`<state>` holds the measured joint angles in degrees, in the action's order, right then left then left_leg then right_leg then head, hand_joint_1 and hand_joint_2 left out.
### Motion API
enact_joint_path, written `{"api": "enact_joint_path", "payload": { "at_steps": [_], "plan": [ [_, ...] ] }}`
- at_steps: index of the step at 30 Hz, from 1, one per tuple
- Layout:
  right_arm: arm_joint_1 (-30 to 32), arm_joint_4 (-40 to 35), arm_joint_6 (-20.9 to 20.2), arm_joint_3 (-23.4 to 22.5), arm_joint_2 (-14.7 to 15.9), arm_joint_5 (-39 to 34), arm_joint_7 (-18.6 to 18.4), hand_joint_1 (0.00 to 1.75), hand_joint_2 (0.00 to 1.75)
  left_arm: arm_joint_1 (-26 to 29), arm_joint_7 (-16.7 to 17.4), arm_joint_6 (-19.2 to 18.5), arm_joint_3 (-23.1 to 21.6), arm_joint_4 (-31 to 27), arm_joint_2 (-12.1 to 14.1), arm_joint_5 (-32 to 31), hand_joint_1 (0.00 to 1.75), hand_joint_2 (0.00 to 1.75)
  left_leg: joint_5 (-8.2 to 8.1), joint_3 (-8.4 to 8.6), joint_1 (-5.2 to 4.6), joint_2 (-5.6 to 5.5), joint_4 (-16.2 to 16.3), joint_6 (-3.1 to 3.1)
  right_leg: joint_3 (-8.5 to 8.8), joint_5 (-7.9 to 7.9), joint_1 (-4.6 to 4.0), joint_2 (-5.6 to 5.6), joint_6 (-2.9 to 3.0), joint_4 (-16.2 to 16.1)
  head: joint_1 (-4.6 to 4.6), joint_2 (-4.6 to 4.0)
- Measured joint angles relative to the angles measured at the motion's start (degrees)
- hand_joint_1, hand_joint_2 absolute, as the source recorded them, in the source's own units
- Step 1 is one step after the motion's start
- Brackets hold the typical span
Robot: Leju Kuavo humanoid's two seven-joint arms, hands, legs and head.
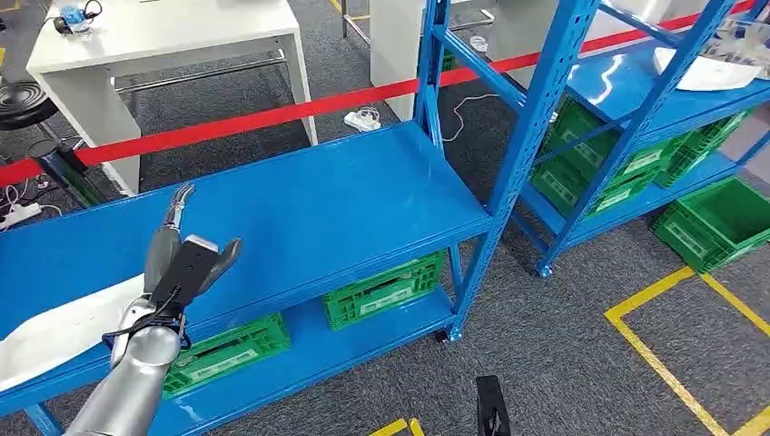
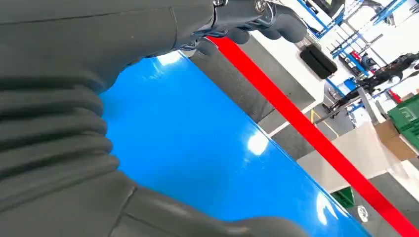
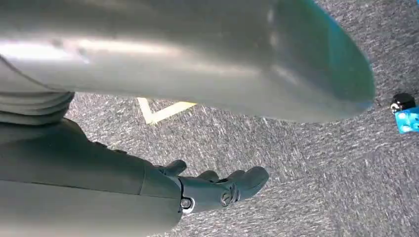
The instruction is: Take the parts from the cabinet and place them on the table.
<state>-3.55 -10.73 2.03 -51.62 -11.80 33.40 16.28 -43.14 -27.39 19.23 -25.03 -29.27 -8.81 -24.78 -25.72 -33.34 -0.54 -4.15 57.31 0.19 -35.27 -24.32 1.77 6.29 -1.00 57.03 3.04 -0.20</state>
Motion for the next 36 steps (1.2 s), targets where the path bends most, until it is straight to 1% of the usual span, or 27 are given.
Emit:
{"api": "enact_joint_path", "payload": {
  "at_steps": [2,4,6,9,11,12,13,15,19,21,24,26,30,32,36],
  "plan": [
    [-0.01,0.0,-0.18,0.0,-0.02,0.02,-0.13,0.0,0.0,-0.02,0.62,1.49,-0.02,0.15,0.07,-0.59,0.0,1.75,0.0,0.0,0.01,0.0,-0.01,0.0,-0.03,-0.01,-0.02,0.0,0.0,0.05,0.0,0.0],
    [-0.02,0.0,-0.55,0.0,-0.02,0.22,-0.59,0.0,0.0,-0.09,1.6,4.95,-0.02,0.39,0.42,-1.95,0.0,1.75,-0.01,0.0,0.01,0.01,-0.02,-0.01,-0.08,-0.03,-0.02,0.0,-0.03,0.12,0.0,0.0],
    [0.0,0.0,-0.87,0.0,-0.07,0.57,-1.03,0.0,0.0,-0.26,2.83,7.94,-0.02,0.55,1.37,-3.39,0.0,1.75,0.0,0.01,0.02,0.01,-0.03,-0.02,-0.14,-0.04,-0.03,0.0,-0.03,0.21,0.0,0.0],
    [0.0,0.0,-1.35,0.0,-0.11,0.79,-0.98,0.0,0.0,-0.57,5.55,11.8,-0.02,0.57,3.14,-6.99,0.0,1.75,0.0,0.0,0.02,0.01,-0.04,-0.05,-0.23,-0.06,-0.03,0.0,0.0,0.34,0.0,0.0],
    [-0.03,0.0,-1.51,0.0,-0.13,0.77,-0.79,0.0,0.0,-0.66,7.6,12.9,-0.02,0.53,4.11,-9.85,0.0,1.75,0.0,0.01,0.02,0.0,-0.04,-0.06,-0.24,-0.08,-0.03,-0.04,0.03,0.39,0.0,0.0],
    [-0.05,0.0,-1.51,0.0,-0.15,0.5,-0.66,0.0,0.0,-0.67,9.17,12.92,-0.02,0.46,4.72,-11.88,0.0,1.75,0.01,0.01,0.03,0.0,-0.04,-0.07,-0.24,-0.09,-0.04,-0.04,0.04,0.42,0.0,0.0],
    [-0.07,0.0,-1.51,-0.02,-0.15,0.27,-0.5,0.0,0.0,-0.67,10.03,12.77,-0.02,0.46,4.96,-13.06,0.0,1.75,0.01,0.01,0.03,0.0,-0.04,-0.07,-0.25,-0.09,-0.04,-0.04,0.04,0.44,0.0,0.0],
    [-0.07,0.0,-1.49,-0.37,-0.15,-0.17,0.02,0.0,0.0,-0.68,12.1,11.18,-0.02,0.46,5.75,-14.95,0.0,1.75,0.04,0.01,0.03,0.0,-0.04,-0.12,-0.27,-0.09,-0.03,-0.04,0.05,0.46,0.0,0.0],
    [-0.12,0.0,-0.94,-0.96,-0.15,-0.83,0.2,0.0,0.0,-0.15,18.67,9.86,-0.02,0.26,6.45,-19.5,0.0,1.75,0.04,0.0,0.03,0.0,-0.04,-0.13,-0.26,-0.1,-0.03,-0.04,0.05,0.46,0.0,0.0],
    [-0.11,0.0,-0.74,-1.38,-0.2,-0.92,0.17,0.0,0.0,1.63,20.22,8.68,0.0,-1.27,6.71,-20.48,0.0,1.75,0.03,0.0,0.02,0.0,-0.04,-0.13,-0.27,-0.11,-0.03,-0.04,0.07,0.46,0.0,0.0],
    [-0.19,0.0,-0.66,-1.82,-0.26,-1.05,0.2,0.0,0.0,4.01,21.27,6.99,0.13,-2.91,6.8,-21.09,0.0,1.75,0.02,-0.01,0.02,0.0,-0.04,-0.15,-0.27,-0.13,-0.02,-0.04,0.09,0.46,0.0,0.0],
    [-0.19,0.0,-0.66,-2.06,-0.42,-1.09,0.17,0.0,0.0,6.63,21.88,5.22,0.88,-5.23,6.8,-21.79,0.0,1.75,-0.04,0.01,0.02,0.01,-0.04,-0.21,-0.27,-0.17,-0.02,-0.02,0.09,0.46,0.0,0.0],
    [-0.21,0.0,-0.06,-2.27,-0.74,-0.48,-0.35,0.0,0.0,12.27,21.66,3.08,2.06,-9.03,6.1,-22.78,0.0,1.75,-0.08,0.01,0.02,0.0,-0.04,-0.2,-0.29,-0.22,-0.03,-0.03,0.1,0.46,0.0,0.0],
    [-0.29,0.0,0.18,-2.3,-0.9,-0.28,-0.37,0.0,0.0,13.79,21.31,2.19,2.6,-10.1,5.75,-22.78,0.0,1.75,-0.09,0.01,0.03,0.0,-0.04,-0.21,-0.29,-0.22,-0.03,-0.04,0.1,0.46,0.0,0.0],
    [-0.35,0.0,0.7,-2.3,-0.94,0.76,-0.87,0.0,0.0,15.19,20.94,0.38,3.67,-11.08,5.27,-22.75,0.0,1.75,-0.1,0.01,0.03,0.0,-0.04,-0.22,-0.28,-0.23,-0.03,-0.04,0.1,0.46,0.0,0.0]
  ]
}}
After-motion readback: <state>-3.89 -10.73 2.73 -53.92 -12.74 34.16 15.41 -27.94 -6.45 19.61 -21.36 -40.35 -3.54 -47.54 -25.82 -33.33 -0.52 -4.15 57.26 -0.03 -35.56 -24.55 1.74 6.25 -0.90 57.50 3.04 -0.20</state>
